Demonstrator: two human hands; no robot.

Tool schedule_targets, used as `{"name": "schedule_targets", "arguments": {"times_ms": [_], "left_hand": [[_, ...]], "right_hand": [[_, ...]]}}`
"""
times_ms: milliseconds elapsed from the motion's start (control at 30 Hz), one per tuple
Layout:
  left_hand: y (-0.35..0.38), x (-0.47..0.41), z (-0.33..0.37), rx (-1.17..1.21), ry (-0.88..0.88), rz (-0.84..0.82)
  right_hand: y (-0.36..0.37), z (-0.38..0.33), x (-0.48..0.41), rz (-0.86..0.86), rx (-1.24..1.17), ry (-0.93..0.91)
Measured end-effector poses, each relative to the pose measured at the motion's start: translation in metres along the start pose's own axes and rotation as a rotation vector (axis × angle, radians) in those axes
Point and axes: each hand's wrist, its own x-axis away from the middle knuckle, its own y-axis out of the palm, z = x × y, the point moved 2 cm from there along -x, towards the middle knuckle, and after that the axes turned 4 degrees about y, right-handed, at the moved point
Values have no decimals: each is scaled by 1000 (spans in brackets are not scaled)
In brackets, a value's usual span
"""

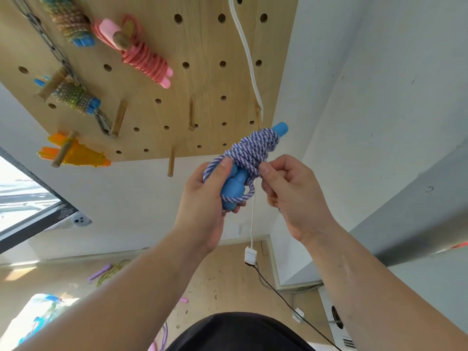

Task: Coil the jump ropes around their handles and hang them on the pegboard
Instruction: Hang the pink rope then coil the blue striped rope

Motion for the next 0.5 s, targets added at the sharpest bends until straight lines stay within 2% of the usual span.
{"name": "schedule_targets", "arguments": {"times_ms": [133,267,333,400,500], "left_hand": [[5,3,2,228,-195,-73],[11,4,4,348,-292,-136],[11,3,4,346,-297,-150],[10,4,2,367,-321,-153],[11,8,1,471,-390,-186]], "right_hand": [[-2,-6,5,-73,-42,-86],[2,-9,12,-30,-131,-95],[6,-6,14,6,-176,-24],[9,-3,16,2,-239,125],[11,-6,18,-165,-260,284]]}}
